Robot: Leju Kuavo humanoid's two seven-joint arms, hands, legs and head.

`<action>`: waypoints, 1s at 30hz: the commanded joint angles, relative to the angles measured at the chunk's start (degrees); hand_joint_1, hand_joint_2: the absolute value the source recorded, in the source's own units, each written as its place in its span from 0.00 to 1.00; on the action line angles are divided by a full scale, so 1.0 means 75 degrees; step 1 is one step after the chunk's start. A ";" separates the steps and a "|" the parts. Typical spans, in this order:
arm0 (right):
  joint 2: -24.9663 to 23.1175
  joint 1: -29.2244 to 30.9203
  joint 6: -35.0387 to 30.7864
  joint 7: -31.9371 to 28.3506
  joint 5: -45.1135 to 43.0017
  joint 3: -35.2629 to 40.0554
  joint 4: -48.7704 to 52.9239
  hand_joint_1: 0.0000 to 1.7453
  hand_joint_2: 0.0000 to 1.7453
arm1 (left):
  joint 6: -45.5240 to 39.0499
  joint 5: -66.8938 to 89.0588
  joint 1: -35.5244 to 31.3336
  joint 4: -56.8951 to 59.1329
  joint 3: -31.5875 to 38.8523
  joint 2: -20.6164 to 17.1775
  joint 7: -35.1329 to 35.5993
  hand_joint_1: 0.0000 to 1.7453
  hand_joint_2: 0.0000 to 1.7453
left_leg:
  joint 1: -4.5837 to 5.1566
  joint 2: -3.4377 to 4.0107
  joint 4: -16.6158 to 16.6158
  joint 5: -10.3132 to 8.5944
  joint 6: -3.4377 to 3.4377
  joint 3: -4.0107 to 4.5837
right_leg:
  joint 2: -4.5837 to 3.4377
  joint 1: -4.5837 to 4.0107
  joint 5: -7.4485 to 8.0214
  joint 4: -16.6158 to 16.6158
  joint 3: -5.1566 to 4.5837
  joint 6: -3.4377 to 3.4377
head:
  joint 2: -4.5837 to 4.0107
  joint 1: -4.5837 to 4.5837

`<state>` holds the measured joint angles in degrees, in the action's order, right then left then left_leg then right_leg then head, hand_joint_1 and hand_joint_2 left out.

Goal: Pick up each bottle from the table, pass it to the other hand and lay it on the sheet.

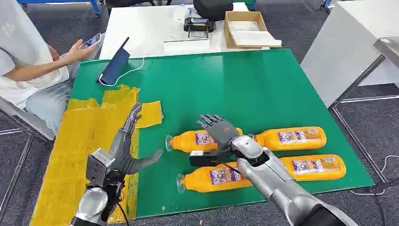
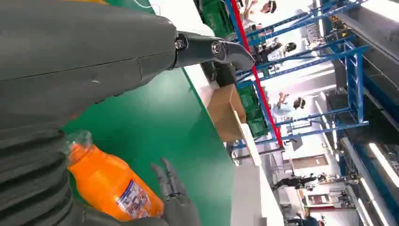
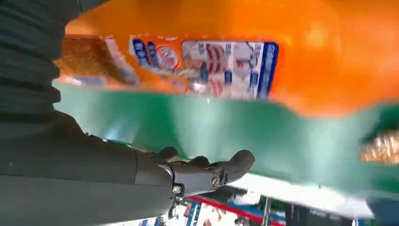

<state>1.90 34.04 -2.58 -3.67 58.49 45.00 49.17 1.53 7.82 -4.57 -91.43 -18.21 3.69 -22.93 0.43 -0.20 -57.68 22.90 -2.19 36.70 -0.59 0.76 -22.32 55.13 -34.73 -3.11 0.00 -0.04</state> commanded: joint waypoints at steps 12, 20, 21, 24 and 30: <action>-0.0319 0.0824 0.0183 0.0149 0.0087 0.0634 -0.2402 0.00 1.00 | -0.0036 -0.0079 -0.0452 0.0792 -0.0149 0.0029 0.0057 0.00 1.00 | -0.0002 -0.0009 0.0001 0.0004 0.0015 -0.0021 | 0.0016 -0.0002 -0.0008 0.0002 0.0022 0.0012 | 0.0000 -0.0003; -0.0336 0.0908 0.0427 0.0155 0.0079 0.0687 -0.2652 0.00 1.00 | -0.0049 -0.0107 -0.0463 0.0861 -0.0149 0.0032 0.0056 0.00 1.00 | -0.0004 -0.0008 -0.0002 0.0010 0.0023 -0.0039 | 0.0018 -0.0004 -0.0014 0.0004 0.0037 0.0019 | 0.0000 0.0000; -0.0336 0.0908 0.0427 0.0155 0.0079 0.0687 -0.2652 0.00 1.00 | -0.0049 -0.0107 -0.0463 0.0861 -0.0149 0.0032 0.0056 0.00 1.00 | -0.0005 -0.0010 0.0001 0.0005 0.0019 -0.0034 | 0.0019 -0.0005 -0.0010 0.0000 0.0034 0.0015 | 0.0000 0.0000; -0.0352 0.0941 0.0522 0.0257 0.0079 0.0694 -0.2732 0.00 1.00 | -0.0051 -0.0113 -0.0460 0.0874 -0.0143 0.0034 0.0055 0.00 1.00 | -0.0004 -0.0011 0.0003 0.0001 0.0015 -0.0031 | 0.0017 -0.0004 -0.0006 -0.0002 0.0030 0.0012 | 0.0000 0.0000; -0.0361 0.1053 0.0687 0.0506 0.0136 0.0712 -0.2969 0.69 1.00 | -0.0059 -0.0129 -0.0473 0.0957 -0.0135 0.0049 0.0054 0.00 1.00 | -0.0004 -0.0018 0.0001 0.0002 0.0020 -0.0044 | 0.0026 -0.0005 -0.0010 0.0000 0.0046 0.0016 | 0.0000 0.0000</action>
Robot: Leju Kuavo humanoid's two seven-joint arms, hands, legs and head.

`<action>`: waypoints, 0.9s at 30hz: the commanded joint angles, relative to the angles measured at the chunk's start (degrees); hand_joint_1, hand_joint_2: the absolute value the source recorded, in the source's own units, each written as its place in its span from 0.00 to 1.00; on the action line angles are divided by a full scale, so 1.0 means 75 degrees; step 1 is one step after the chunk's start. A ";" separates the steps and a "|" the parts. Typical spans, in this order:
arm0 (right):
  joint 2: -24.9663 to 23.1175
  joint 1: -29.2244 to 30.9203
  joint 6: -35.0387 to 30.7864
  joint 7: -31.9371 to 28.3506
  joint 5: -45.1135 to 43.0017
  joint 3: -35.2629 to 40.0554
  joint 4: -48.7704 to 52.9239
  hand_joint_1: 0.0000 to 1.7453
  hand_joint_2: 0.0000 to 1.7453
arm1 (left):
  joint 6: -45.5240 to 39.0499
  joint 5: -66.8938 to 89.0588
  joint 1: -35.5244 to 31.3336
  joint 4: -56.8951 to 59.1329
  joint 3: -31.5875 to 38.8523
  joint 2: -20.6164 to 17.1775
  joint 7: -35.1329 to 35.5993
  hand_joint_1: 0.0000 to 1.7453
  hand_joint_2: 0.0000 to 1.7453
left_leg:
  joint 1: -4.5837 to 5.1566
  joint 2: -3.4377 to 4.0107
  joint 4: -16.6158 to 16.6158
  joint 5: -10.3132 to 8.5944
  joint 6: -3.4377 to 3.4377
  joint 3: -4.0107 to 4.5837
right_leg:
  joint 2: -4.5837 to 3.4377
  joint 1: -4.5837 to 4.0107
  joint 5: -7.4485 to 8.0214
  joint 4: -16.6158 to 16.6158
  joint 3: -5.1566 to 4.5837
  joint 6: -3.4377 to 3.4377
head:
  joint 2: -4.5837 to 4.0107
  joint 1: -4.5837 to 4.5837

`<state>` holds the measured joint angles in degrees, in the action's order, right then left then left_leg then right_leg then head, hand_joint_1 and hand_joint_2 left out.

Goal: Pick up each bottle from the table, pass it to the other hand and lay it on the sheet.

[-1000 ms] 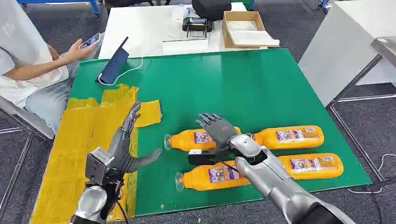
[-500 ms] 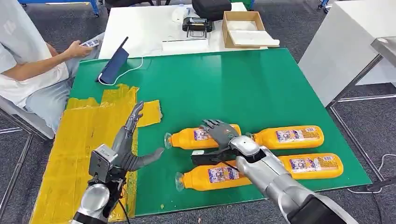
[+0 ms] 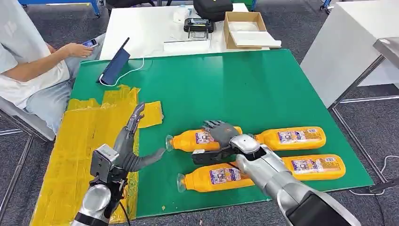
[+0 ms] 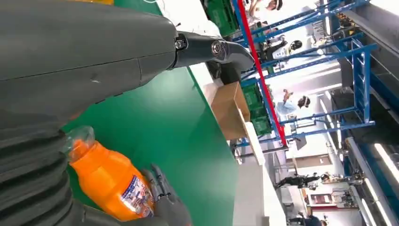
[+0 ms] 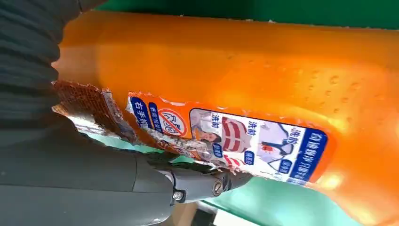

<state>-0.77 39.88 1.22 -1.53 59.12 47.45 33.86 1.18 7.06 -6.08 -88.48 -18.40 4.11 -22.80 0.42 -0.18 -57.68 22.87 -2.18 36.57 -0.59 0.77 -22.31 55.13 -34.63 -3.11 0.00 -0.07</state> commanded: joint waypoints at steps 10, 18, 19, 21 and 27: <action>-0.0005 0.0321 0.0239 0.0230 0.0041 0.0359 -0.0994 0.86 1.00 | -0.0020 -0.0044 -0.0292 0.0596 -0.0117 0.0001 0.0032 0.00 1.00 | -0.0003 -0.0018 -0.0001 0.0003 0.0016 -0.0030 | 0.0026 -0.0004 -0.0012 0.0004 0.0034 0.0020 | 0.0000 0.0000; 0.0000 0.0334 0.0271 0.0233 0.0030 0.0347 -0.1029 0.88 1.00 | -0.0021 -0.0055 -0.0305 0.0606 -0.0126 -0.0006 0.0030 0.00 1.00 | -0.0002 -0.0017 0.0005 -0.0004 0.0009 -0.0022 | 0.0022 -0.0003 -0.0005 -0.0004 0.0027 0.0013 | 0.0000 0.0000; 0.0003 0.0343 0.0279 0.0234 0.0026 0.0341 -0.1040 0.89 1.00 | -0.0022 -0.0061 -0.0309 0.0609 -0.0127 -0.0007 0.0028 0.00 1.00 | -0.0005 -0.0020 0.0001 0.0002 0.0015 -0.0031 | 0.0027 -0.0006 -0.0011 0.0000 0.0037 0.0018 | 0.0000 0.0003; 0.0003 0.0334 0.0172 0.0233 -0.0011 0.0269 -0.1021 0.95 1.00 | -0.0024 -0.0063 -0.0303 0.0591 -0.0131 -0.0011 0.0027 0.00 1.00 | -0.0004 -0.0021 0.0001 0.0001 0.0015 -0.0030 | 0.0027 -0.0005 -0.0010 0.0000 0.0035 0.0018 | 0.0000 0.0000; 0.0024 -0.0288 -0.1647 0.0297 -0.0324 -0.0646 0.0216 1.00 1.00 | -0.0090 0.0251 -0.0188 0.0274 -0.0187 -0.0105 0.0123 0.00 1.00 | -0.0005 -0.0012 0.0002 -0.0002 0.0009 -0.0018 | 0.0016 -0.0005 -0.0004 -0.0004 0.0023 0.0013 | 0.0000 0.0000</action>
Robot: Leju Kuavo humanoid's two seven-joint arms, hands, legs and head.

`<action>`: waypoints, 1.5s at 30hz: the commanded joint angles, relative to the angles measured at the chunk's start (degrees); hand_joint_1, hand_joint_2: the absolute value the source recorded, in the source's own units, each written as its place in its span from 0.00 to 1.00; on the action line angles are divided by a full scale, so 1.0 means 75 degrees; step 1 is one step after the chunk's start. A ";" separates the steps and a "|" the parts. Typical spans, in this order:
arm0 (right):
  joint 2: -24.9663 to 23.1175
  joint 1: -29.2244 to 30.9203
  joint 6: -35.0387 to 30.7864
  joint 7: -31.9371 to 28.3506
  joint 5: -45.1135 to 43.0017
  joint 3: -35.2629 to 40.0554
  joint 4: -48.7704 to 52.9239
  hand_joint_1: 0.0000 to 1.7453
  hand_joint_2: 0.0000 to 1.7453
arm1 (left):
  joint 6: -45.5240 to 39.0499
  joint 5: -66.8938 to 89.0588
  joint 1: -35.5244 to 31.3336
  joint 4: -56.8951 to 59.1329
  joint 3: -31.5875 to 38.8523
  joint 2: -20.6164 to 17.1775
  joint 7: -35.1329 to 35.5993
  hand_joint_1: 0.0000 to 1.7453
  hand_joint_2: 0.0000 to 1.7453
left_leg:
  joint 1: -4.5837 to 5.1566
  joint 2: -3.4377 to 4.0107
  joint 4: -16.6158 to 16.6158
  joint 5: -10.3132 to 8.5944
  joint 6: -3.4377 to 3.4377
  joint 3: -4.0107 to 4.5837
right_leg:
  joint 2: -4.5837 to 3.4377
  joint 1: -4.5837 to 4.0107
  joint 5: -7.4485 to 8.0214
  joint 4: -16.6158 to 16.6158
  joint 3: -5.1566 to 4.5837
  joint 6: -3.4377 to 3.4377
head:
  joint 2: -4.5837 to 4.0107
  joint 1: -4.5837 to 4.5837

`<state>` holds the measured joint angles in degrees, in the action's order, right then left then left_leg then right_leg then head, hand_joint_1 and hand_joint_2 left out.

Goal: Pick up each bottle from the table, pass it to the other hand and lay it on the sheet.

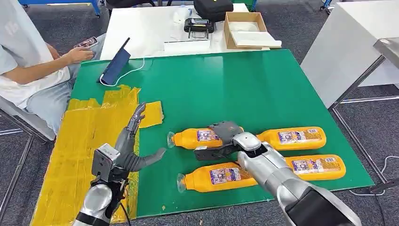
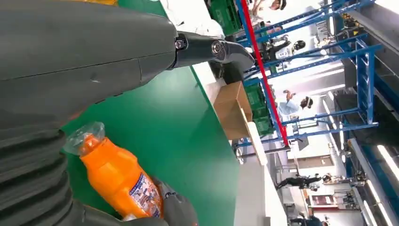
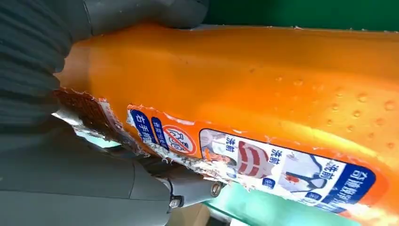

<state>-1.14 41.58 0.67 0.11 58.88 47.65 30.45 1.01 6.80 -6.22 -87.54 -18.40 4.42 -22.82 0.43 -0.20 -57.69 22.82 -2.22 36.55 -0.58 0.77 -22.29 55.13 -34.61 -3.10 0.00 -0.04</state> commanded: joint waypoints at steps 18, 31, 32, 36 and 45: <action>0.0088 -0.2222 -0.2317 -0.0678 -0.1417 -0.2476 0.3291 1.00 1.00 | -0.0125 0.1036 -0.0311 0.0056 -0.0512 -0.0258 0.0303 0.00 1.00 | -0.0010 -0.0032 -0.0002 0.0014 0.0023 -0.0004 | 0.0039 -0.0012 -0.0023 0.0000 0.0017 0.0016 | 0.0000 -0.0003; -0.0541 -0.4443 -0.0870 -0.3184 -0.6234 -0.4190 0.6674 1.00 1.00 | 0.0088 0.0750 -0.0670 0.0481 -0.1253 -0.0392 0.0339 0.00 1.00 | -0.0004 -0.0044 -0.0008 0.0019 0.0026 0.0023 | 0.0050 -0.0006 -0.0033 0.0015 -0.0011 0.0017 | 0.0000 -0.0003; -0.0576 -0.4447 -0.0764 -0.3238 -0.6423 -0.4213 0.6657 1.00 1.00 | 0.0096 0.0729 -0.0708 0.0521 -0.1281 -0.0416 0.0342 0.00 1.00 | -0.0001 -0.0042 0.0000 0.0008 0.0019 0.0037 | 0.0044 -0.0002 -0.0021 0.0006 -0.0028 0.0011 | 0.0000 0.0000; -0.0711 -0.4494 -0.0840 -0.3440 -0.6673 -0.4219 0.6717 1.00 1.00 | 0.0146 0.0584 -0.0764 0.0558 -0.1292 -0.0448 0.0415 0.00 1.00 | -0.0005 -0.0017 -0.0005 0.0019 0.0025 0.0018 | 0.0025 -0.0006 -0.0023 0.0007 -0.0011 0.0016 | 0.0000 -0.0003; -0.0832 -0.4310 -0.0467 -0.3471 -0.7144 -0.3718 0.6291 1.00 1.00 | 0.1384 -0.1406 -0.1153 0.1200 -0.1285 -0.0418 0.1036 0.00 1.00 | -0.0003 -0.0007 0.0004 0.0005 0.0014 0.0038 | 0.0013 -0.0003 -0.0007 -0.0003 -0.0034 0.0007 | 0.0000 -0.0003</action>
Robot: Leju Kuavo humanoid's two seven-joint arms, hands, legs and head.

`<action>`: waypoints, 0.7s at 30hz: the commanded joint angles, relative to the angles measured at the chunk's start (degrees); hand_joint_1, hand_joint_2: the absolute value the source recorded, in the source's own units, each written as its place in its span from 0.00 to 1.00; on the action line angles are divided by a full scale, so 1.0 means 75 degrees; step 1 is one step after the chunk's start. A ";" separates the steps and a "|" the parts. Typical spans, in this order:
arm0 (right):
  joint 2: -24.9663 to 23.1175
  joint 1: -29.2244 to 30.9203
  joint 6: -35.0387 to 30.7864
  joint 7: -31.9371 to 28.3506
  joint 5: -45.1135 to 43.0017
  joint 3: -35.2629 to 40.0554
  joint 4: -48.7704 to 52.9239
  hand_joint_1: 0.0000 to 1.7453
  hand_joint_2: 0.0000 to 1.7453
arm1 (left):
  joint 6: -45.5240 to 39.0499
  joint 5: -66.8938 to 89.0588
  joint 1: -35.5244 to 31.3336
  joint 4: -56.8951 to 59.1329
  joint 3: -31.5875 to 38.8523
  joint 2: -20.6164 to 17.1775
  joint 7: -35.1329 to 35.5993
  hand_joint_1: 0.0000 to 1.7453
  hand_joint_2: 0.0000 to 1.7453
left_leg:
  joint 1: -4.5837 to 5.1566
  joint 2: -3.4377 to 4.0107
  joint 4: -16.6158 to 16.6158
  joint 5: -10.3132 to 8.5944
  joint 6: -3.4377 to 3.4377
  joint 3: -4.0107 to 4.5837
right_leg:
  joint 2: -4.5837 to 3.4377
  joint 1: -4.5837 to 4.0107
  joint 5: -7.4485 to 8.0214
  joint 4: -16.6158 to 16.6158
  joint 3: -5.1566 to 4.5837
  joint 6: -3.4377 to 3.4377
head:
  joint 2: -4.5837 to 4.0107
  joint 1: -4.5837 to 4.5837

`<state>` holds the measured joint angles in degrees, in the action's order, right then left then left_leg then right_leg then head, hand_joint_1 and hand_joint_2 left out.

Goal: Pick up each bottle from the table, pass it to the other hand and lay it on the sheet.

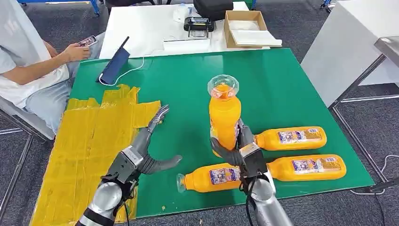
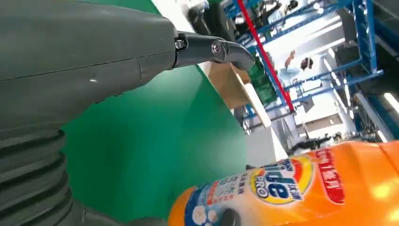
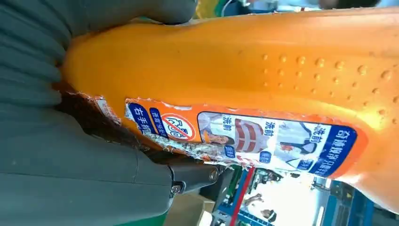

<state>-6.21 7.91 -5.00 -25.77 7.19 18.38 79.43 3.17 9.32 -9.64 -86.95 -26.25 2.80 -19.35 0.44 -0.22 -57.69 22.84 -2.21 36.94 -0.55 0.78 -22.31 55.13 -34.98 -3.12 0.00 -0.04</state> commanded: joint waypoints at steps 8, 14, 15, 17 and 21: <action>-0.0183 0.0573 0.0342 0.0092 0.0043 0.1135 -0.0988 1.00 1.00 | 0.1735 -0.3393 -0.1073 0.1340 -0.0461 -0.0248 0.0950 0.00 1.00 | -0.0007 0.0008 -0.0001 0.0016 0.0022 -0.0042 | 0.0000 -0.0008 -0.0013 0.0002 0.0041 0.0019 | 0.0000 0.0000; -0.0280 0.0787 0.0182 0.0093 0.0476 0.1792 -0.1844 1.00 1.00 | 0.1699 -0.3623 -0.1233 0.1140 -0.0719 -0.0315 0.0979 0.00 1.00 | -0.0008 0.0010 0.0003 0.0007 0.0015 -0.0024 | -0.0006 -0.0007 -0.0003 -0.0004 0.0024 0.0013 | 0.0000 0.0000; -0.0280 0.0787 0.0182 0.0093 0.0476 0.1792 -0.1844 1.00 1.00 | 0.1699 -0.3623 -0.1233 0.1140 -0.0719 -0.0315 0.0979 0.00 1.00 | -0.0010 0.0009 0.0000 0.0017 0.0024 -0.0046 | -0.0002 -0.0010 -0.0012 0.0000 0.0046 0.0020 | 0.0000 -0.0003; -0.0292 0.0838 0.0218 0.0114 0.0520 0.1924 -0.1993 1.00 1.00 | 0.1683 -0.3631 -0.1252 0.1138 -0.0779 -0.0320 0.0978 0.00 1.00 | -0.0012 0.0009 -0.0006 0.0032 0.0036 -0.0073 | 0.0002 -0.0012 -0.0028 0.0010 0.0070 0.0030 | 0.0000 -0.0003; -0.0328 0.0905 0.0271 0.0155 0.0569 0.2080 -0.2204 1.00 1.00 | 0.1624 -0.3606 -0.1237 0.1113 -0.0841 -0.0300 0.0948 0.00 1.00 | -0.0007 0.0010 0.0001 0.0011 0.0016 -0.0029 | -0.0006 -0.0007 -0.0007 -0.0001 0.0029 0.0014 | 0.0000 0.0000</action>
<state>-8.72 10.79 -3.19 -25.11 11.13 29.57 71.45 15.93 -17.77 -16.25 -81.50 -29.44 2.38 -12.37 0.43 -0.23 -57.69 22.84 -2.20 36.96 -0.55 0.77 -22.31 55.15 -34.97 -3.12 0.00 -0.04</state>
